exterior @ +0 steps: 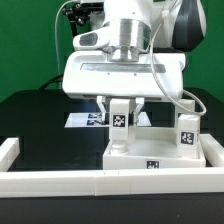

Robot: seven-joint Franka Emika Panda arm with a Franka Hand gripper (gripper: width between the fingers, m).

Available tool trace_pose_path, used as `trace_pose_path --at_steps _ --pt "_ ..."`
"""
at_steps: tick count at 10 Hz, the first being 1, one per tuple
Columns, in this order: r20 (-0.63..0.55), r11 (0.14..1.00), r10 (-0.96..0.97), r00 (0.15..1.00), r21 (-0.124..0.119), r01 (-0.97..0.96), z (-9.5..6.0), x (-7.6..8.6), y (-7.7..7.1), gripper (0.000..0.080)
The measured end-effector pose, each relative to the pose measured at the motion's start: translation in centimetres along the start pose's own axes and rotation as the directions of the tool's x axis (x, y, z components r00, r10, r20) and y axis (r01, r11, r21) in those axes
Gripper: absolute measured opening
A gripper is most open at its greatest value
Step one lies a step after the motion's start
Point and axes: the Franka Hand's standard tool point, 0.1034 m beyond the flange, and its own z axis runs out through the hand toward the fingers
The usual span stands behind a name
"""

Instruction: Assemble square table

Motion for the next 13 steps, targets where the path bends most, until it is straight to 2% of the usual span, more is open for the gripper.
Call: trace_pose_path --at_steps 5,11,12,13 --pt "0.019 1.0 -0.004 1.0 -0.007 0.004 0.76 -1.01 0.32 0.0289" --pt "0.019 1.0 -0.008 1.0 -0.006 0.008 0.81 -1.1 0.07 0.0289" --pt "0.019 1.0 -0.008 1.0 -0.006 0.008 0.81 -1.1 0.08 0.0548" --pt "0.019 1.0 -0.008 1.0 -0.006 0.008 0.81 -1.1 0.08 0.0548"
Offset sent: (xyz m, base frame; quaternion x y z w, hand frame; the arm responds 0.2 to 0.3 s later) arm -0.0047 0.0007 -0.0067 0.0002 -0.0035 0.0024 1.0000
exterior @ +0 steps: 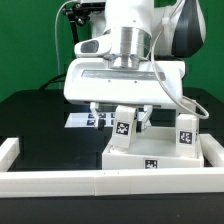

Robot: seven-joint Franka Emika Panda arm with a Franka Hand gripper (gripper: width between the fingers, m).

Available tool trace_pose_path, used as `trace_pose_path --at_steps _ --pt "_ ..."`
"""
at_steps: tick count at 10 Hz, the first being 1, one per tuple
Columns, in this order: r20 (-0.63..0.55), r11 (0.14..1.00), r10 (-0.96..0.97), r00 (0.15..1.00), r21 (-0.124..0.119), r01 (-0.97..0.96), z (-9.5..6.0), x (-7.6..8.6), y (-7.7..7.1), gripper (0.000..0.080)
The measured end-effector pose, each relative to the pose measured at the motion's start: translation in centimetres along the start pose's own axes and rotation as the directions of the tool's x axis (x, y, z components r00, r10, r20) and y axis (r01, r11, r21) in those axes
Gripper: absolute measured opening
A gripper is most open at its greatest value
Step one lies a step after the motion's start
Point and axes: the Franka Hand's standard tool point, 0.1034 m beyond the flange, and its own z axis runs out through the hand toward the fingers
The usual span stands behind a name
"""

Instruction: Assemble square table

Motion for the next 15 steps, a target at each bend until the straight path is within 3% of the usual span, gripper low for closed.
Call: trace_pose_path --at_steps 1,2,5,8,9,11,12,15 --pt "0.0 1.0 0.0 1.0 0.0 0.0 0.0 0.0 0.0 0.0619" --pt "0.0 1.0 0.0 1.0 0.0 0.0 0.0 0.0 0.0 0.064" --pt "0.009 1.0 0.003 1.0 0.005 -0.003 -0.3 0.3 0.1 0.0648" --pt "0.059 0.998 0.033 0.998 0.044 -0.036 -2.5 2.2 0.3 0.0649" --pt "0.104 0.996 0.045 0.994 0.069 -0.052 -3.2 2.9 0.1 0.0649" --pt "0.113 0.996 0.048 0.992 0.069 -0.056 -3.0 2.7 0.1 0.0649" --pt "0.228 0.992 0.047 0.973 0.1 -0.071 -2.8 1.9 -0.4 0.0649" --pt "0.387 0.99 0.002 0.922 0.126 -0.055 -1.7 2.2 0.3 0.0649"
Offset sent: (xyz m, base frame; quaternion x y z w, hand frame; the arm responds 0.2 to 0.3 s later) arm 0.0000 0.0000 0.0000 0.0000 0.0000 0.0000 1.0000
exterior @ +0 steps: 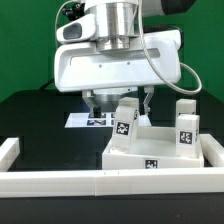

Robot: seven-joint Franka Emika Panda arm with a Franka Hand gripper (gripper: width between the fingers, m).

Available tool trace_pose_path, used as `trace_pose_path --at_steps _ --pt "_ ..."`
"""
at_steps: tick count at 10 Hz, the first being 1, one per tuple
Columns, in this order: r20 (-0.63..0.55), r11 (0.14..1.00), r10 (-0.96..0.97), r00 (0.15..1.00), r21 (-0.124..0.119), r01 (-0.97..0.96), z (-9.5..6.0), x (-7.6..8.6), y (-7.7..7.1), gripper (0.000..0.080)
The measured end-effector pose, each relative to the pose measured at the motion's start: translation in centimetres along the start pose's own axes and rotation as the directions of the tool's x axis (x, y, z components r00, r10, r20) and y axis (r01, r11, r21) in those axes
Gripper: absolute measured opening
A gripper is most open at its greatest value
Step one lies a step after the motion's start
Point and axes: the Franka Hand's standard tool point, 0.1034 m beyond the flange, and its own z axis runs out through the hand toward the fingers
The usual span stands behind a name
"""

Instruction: Assemble square table

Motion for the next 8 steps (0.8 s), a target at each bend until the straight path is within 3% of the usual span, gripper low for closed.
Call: trace_pose_path --at_steps 2,6,8 --pt "0.091 1.0 -0.011 0.996 0.007 0.01 0.19 0.12 0.29 0.0649" --pt "0.059 1.0 -0.02 0.998 -0.006 0.021 0.62 -0.06 0.06 0.0649" --pt "0.06 1.0 -0.019 0.998 -0.006 0.02 0.63 -0.06 0.12 0.04"
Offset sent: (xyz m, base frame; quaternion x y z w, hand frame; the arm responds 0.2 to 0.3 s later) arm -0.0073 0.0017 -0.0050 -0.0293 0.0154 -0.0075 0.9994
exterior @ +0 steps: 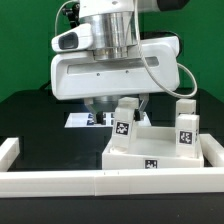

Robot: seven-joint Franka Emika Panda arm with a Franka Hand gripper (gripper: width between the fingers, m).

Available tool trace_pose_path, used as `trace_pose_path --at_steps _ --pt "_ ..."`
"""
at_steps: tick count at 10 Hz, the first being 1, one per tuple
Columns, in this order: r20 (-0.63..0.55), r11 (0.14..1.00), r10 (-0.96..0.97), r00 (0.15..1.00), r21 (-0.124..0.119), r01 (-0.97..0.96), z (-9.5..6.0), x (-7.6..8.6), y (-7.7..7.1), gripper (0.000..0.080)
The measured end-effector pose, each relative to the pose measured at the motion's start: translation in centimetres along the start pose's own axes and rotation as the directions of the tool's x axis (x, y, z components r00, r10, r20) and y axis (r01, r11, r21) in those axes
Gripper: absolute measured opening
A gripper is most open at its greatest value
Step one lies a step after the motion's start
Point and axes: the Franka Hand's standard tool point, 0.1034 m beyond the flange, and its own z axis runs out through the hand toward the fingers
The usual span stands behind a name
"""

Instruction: Assemble square table

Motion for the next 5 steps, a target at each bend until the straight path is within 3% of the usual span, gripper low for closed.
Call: trace_pose_path --at_steps 1,2,5 --pt "0.0 1.0 0.0 1.0 0.0 0.0 0.0 0.01 0.01 0.04" --pt "0.0 1.0 0.0 1.0 0.0 0.0 0.0 0.0 0.02 0.029" --pt "0.0 1.0 0.021 1.0 0.0 -0.021 0.0 0.0 0.05 0.029"
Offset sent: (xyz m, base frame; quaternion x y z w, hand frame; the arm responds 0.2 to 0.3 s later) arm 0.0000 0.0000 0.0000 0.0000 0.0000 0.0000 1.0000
